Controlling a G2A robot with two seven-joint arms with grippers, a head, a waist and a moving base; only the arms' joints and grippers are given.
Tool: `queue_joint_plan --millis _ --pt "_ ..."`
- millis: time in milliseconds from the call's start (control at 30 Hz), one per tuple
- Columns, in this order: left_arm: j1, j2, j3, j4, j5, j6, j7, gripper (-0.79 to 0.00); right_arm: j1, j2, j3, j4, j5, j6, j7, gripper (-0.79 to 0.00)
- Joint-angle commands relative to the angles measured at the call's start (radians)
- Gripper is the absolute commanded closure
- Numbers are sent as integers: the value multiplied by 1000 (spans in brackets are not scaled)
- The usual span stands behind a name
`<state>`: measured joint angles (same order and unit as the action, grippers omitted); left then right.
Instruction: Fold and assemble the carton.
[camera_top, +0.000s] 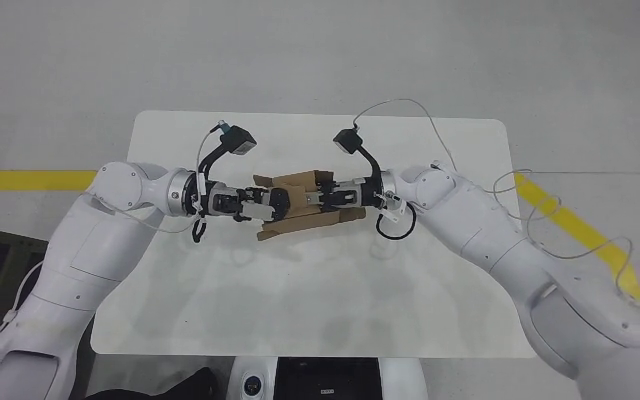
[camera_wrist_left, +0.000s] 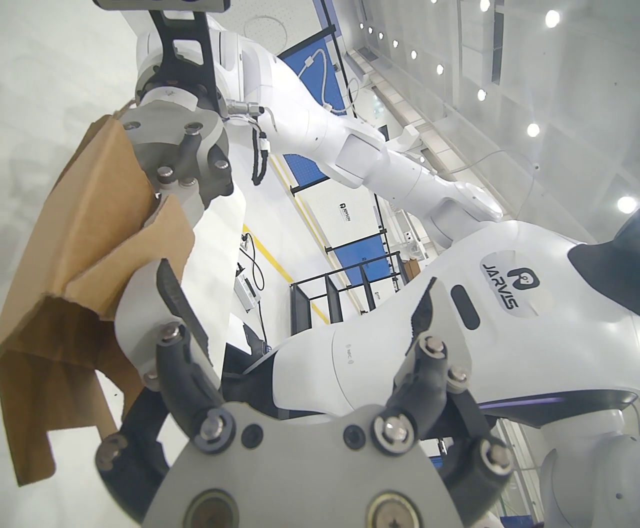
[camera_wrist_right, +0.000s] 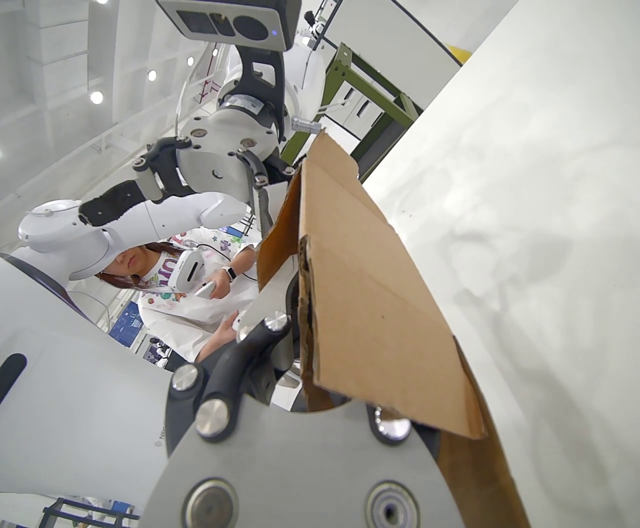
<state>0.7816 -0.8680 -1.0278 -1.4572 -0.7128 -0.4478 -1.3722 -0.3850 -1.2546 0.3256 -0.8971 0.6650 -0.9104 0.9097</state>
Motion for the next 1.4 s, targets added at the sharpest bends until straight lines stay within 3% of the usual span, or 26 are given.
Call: queue_joint_plan --millis 0,200,667,1367 --pt "0 1 -12 4 -4 -1 1 -785 -3 3 8 10 0 -5 -5 0" --pt "7 2 -35 36 28 -13 13 -785 -16 25 42 16 -15 -20 -20 0" --pt "6 -8 -32 82 127 -51 51 -785 -73 70 50 -130 -30 39 40 0" --pt "13 -14 -37 40 101 -25 25 -785 -50 44 -2 -139 -26 72 72 0"
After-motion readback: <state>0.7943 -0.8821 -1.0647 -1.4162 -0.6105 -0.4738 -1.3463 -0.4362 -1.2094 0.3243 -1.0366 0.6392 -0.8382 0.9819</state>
